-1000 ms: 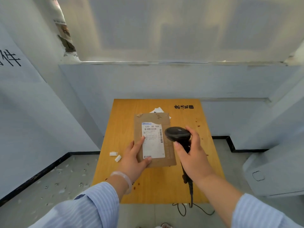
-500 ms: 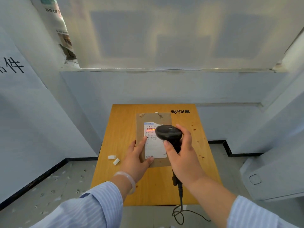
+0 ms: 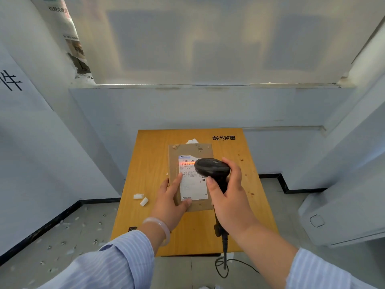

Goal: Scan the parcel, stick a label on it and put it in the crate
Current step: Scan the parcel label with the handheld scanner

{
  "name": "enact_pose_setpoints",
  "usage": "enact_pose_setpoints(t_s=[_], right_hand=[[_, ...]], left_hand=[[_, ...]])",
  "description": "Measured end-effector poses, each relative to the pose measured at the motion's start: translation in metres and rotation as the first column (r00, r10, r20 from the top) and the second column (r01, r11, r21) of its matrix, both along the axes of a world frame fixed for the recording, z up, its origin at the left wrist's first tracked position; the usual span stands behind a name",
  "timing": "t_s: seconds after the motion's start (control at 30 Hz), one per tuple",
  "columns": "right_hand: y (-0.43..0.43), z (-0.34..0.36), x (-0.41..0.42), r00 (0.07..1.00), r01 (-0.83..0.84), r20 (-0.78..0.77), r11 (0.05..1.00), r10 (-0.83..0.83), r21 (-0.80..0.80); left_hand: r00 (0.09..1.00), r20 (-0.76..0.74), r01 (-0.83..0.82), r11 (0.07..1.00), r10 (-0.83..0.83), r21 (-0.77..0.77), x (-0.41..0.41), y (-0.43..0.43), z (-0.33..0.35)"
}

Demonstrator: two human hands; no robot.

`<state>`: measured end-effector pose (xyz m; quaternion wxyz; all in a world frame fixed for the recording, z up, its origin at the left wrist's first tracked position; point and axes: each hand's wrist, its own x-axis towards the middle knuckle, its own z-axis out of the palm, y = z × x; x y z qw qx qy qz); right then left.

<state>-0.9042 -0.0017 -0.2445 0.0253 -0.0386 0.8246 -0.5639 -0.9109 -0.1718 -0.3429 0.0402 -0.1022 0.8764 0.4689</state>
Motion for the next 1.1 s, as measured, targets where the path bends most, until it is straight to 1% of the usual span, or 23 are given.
enact_pose_setpoints(t_s=[0.17,0.3,0.4,0.5,0.67,0.8,0.97,1.1], right_hand=[[0.002,-0.001,0.004,1.0,0.027,0.002,1.0,-0.027,-0.003],[0.005,-0.006,0.004,0.999,0.035,0.027,0.999,-0.036,0.025],[0.014,-0.015,0.0,0.997,0.051,0.058,0.994,-0.057,0.092],[0.027,-0.029,-0.008,0.989,0.06,0.12,0.984,-0.081,0.169],[0.045,-0.064,-0.024,0.961,0.089,0.229,0.957,-0.155,0.276],[0.051,-0.09,-0.034,0.934,0.079,0.299,0.927,-0.198,0.368],[0.052,-0.115,-0.041,0.905,0.05,0.364,0.905,-0.22,0.423],[0.047,-0.128,-0.049,0.899,0.028,0.381,0.895,-0.217,0.445]], left_hand=[[1.0,0.007,0.003,1.0,-0.003,0.0,-0.001,0.002,-0.001],[1.0,0.022,0.009,1.0,-0.008,-0.008,0.0,0.004,-0.002],[0.998,0.055,0.025,1.0,-0.024,-0.013,0.001,0.002,-0.003],[0.995,0.09,0.041,0.999,-0.039,-0.018,0.006,0.0,-0.005],[0.983,0.173,0.08,0.995,-0.068,-0.06,0.014,-0.003,-0.017],[0.974,0.218,0.081,0.996,-0.069,-0.046,0.02,-0.005,-0.032],[0.955,0.284,0.091,0.996,-0.087,0.0,0.023,-0.009,-0.044],[0.953,0.284,0.114,0.993,-0.108,-0.007,0.023,-0.012,-0.045]])
